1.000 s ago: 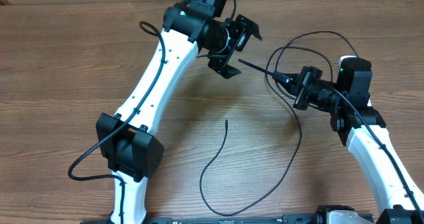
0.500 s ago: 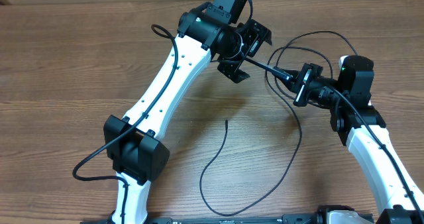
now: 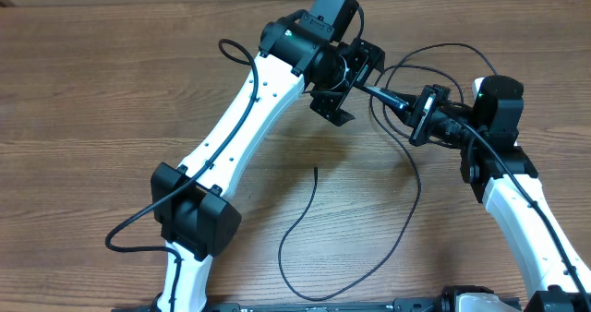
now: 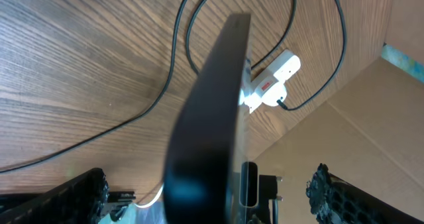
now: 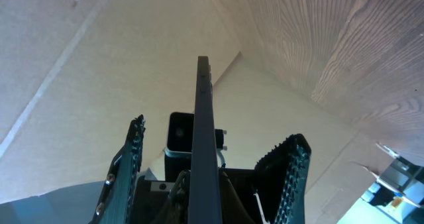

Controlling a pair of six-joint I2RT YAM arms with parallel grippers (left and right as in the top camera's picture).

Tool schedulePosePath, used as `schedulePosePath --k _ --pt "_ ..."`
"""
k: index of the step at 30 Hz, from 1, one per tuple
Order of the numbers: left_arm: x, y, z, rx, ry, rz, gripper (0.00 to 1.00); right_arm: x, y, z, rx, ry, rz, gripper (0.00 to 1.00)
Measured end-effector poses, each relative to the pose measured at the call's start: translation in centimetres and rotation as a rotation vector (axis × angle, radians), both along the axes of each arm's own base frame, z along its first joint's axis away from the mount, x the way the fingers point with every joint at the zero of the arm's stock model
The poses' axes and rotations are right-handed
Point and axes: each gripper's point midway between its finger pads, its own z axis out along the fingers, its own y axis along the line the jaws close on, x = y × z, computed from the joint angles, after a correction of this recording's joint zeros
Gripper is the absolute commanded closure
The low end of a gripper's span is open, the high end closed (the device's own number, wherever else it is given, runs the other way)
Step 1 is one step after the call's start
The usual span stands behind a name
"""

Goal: Plug charger to phone and switch on socket

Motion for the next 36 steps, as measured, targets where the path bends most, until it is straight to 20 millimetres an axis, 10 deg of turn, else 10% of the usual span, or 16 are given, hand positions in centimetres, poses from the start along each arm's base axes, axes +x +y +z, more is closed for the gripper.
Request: schedulePosePath --k 36 --pt "0.49 0.47 -0.34 0.032 0.006 0.063 0.57 -0.60 0.59 0.58 0.024 -0.015 0.052 0.96"
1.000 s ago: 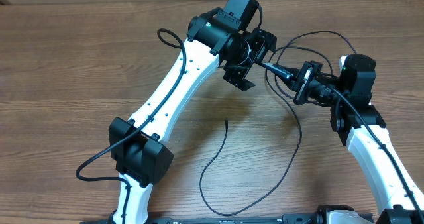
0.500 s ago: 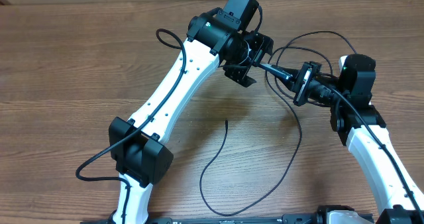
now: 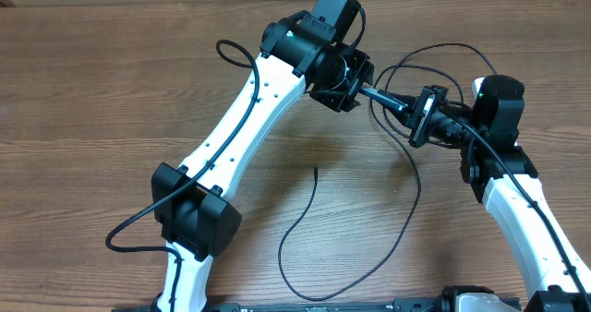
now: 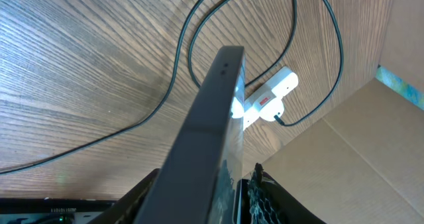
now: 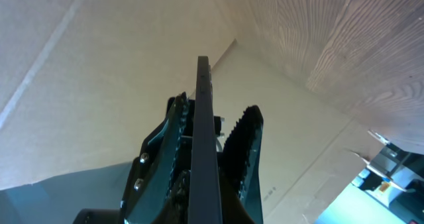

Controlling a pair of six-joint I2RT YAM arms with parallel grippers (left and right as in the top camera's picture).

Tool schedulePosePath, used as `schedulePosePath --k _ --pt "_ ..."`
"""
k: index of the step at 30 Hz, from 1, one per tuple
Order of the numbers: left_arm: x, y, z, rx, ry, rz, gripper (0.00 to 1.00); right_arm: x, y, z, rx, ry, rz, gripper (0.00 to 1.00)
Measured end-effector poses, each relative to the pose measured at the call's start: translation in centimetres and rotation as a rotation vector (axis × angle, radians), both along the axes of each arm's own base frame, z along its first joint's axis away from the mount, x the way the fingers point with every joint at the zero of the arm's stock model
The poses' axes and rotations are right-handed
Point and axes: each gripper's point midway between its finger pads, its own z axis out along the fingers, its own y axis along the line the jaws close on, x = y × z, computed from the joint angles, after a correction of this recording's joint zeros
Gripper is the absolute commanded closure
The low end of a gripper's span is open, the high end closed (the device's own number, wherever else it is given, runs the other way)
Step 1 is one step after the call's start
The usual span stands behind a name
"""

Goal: Plug charger to phone and switch on socket

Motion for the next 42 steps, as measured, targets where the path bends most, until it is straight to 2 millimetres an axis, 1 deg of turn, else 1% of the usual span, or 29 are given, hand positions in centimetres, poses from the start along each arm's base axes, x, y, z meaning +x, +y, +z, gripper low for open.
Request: schedulePosePath --k 6,14,19,24,27,36,38,42 --pt "0.00 0.00 0.00 0.000 -0.001 -0.001 0.57 -0.09 0.10 0.14 0.004 -0.005 0.009 0.96" --pt "0.20 0.16 -0.05 0.012 -0.014 0.001 0.69 -0.03 0.14 0.44 0.005 -0.023 0.013 0.96" --pt "0.28 0.17 -0.04 0.012 -0.018 0.002 0.72 -0.04 0.17 0.37 0.007 -0.020 0.016 0.96" --pt "0.45 0.09 0.09 0.007 -0.022 0.008 0.85 -0.04 0.18 0.32 0.007 -0.018 0.017 0.96" --pt "0.75 -0.15 0.42 -0.009 -0.026 0.024 0.91 0.10 -0.06 0.29 0.005 -0.018 0.007 0.96" --pt "0.79 -0.17 0.45 -0.010 -0.027 0.027 0.96 0.12 -0.14 0.32 0.005 -0.020 0.006 0.96" --pt "0.80 -0.17 0.45 -0.011 -0.027 0.028 0.96 0.12 -0.13 0.32 0.006 -0.020 0.006 0.91" --pt "0.44 0.12 0.17 0.005 -0.010 0.027 0.96 -0.08 0.17 0.44 0.010 -0.023 0.022 0.76"
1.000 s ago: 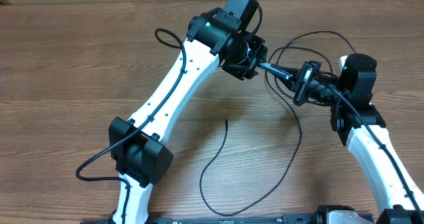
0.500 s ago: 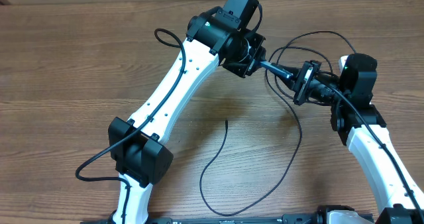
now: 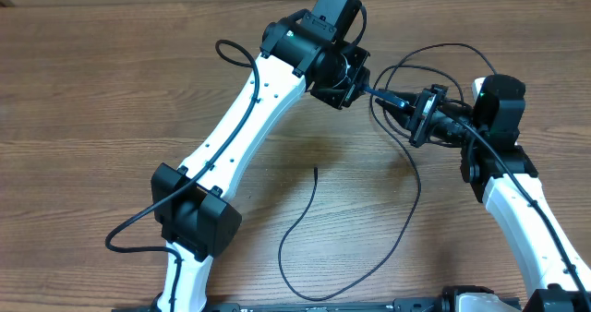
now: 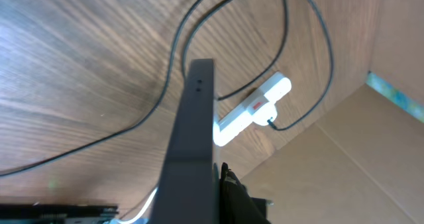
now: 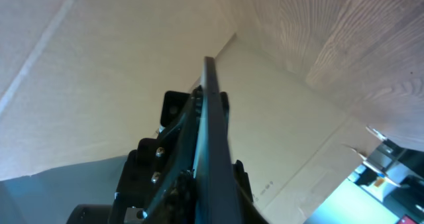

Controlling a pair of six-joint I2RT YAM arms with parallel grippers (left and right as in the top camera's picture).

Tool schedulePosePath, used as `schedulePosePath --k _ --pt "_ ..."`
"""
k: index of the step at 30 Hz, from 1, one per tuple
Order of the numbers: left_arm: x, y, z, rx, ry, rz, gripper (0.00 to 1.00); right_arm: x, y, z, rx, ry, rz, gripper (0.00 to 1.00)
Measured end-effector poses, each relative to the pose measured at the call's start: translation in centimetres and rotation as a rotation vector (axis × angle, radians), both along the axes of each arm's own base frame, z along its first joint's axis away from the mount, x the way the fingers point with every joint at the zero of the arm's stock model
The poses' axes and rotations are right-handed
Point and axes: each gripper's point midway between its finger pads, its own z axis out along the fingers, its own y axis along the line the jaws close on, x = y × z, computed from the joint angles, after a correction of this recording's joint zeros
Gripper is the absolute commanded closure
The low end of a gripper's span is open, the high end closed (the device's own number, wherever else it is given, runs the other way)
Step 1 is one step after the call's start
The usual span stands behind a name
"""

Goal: Plug charger to phone and switch on socket

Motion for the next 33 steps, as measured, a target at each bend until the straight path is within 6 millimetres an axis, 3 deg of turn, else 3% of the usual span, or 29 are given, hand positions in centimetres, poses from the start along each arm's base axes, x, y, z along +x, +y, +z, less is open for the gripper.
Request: schedulePosePath --k 22,25,30,33 --pt "0.0 0.1 0.0 0.004 -0.001 -0.004 0.96 -0.2 0.2 0.3 0.007 -0.011 0.016 0.67" --pt "0.0 0.1 0.0 0.005 -0.006 -0.010 0.96 -0.2 0.2 0.3 0.006 -0.011 0.016 0.54" --pt "0.3 0.6 -0.1 0.019 -0.024 -0.025 0.96 0.0 0.1 0.4 0.004 -0.018 0.011 0.11" --pt "0.9 1.3 -0.1 0.021 -0.034 -0.023 0.96 0.0 0.1 0.4 0.005 -0.020 0.012 0.00"
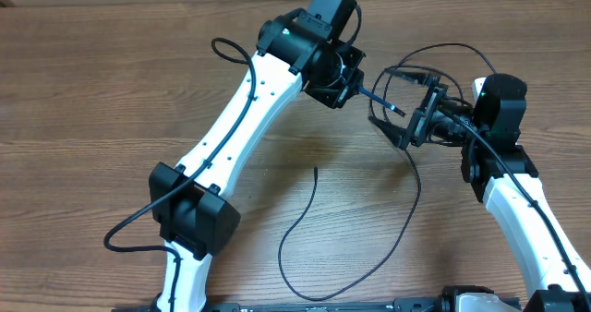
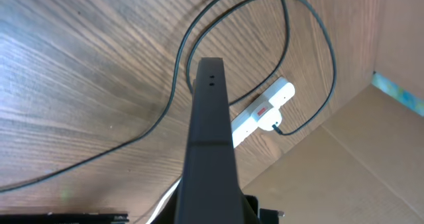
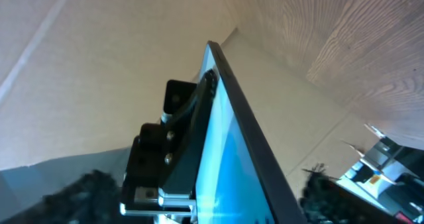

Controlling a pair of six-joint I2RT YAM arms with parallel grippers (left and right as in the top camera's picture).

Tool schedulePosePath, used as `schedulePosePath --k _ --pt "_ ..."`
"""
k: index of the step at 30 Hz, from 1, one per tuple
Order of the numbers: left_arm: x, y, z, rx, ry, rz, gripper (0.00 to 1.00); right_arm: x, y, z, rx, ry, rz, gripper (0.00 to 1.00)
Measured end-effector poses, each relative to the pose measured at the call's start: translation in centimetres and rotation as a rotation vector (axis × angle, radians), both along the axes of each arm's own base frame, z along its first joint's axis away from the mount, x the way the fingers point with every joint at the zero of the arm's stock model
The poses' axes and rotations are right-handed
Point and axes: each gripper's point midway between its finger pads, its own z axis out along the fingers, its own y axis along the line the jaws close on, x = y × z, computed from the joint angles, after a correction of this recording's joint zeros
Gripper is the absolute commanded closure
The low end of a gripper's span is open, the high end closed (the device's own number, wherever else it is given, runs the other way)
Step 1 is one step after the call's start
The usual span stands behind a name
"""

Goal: Plug charger to phone and switch on socket
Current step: 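Release the phone from the right gripper and pull the left gripper back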

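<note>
The phone (image 1: 379,100) hangs edge-on above the table, a thin dark slab in the overhead view. My left gripper (image 1: 346,79) is shut on its left end. My right gripper (image 1: 416,116) stands open around its right end, fingers spread on both sides. In the right wrist view the phone's screen (image 3: 228,158) glows blue, with the left gripper behind it. The left wrist view shows the phone's dark edge (image 2: 211,131) hiding my fingers. The white socket (image 2: 262,111) with a red switch lies on the table beyond. The charger cable's loose end (image 1: 316,171) rests mid-table.
The black cable (image 1: 406,210) loops across the wooden table (image 1: 92,90) between both arms and curls round behind the right gripper. A cardboard wall (image 2: 358,151) stands right behind the socket. The left arm (image 1: 231,137) spans the table's middle.
My right gripper has opened and let go of the phone. The left gripper still grips the phone, which now shows its lit screen to the right wrist camera.
First my right gripper held the phone up while the left gripper stood open around its other end. The left fingers then stood closer to the phone, then shut on it. Now the right gripper is open and the left alone holds the phone.
</note>
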Motion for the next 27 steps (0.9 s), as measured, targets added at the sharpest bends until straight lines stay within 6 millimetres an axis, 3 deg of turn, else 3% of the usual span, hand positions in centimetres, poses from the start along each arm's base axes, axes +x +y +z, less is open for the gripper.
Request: schedulePosePath --k 11,17,22,27 --pt "2.8 4.0 0.3 -0.012 -0.061 -0.037 0.96 0.0 0.0 0.0 -0.001 -0.001 0.000 0.00" --pt "4.4 7.2 0.8 -0.038 -0.139 -0.142 0.96 0.0 0.0 -0.1 -0.044 -0.068 0.017 0.00" --pt "5.7 10.1 1.7 -0.079 -0.245 -0.256 0.96 0.0 0.0 -0.2 -0.120 -0.181 0.043 0.00" --pt "5.6 12.7 1.8 -0.091 -0.316 -0.366 0.96 0.0 -0.1 -0.4 -0.268 -0.415 0.099 0.00"
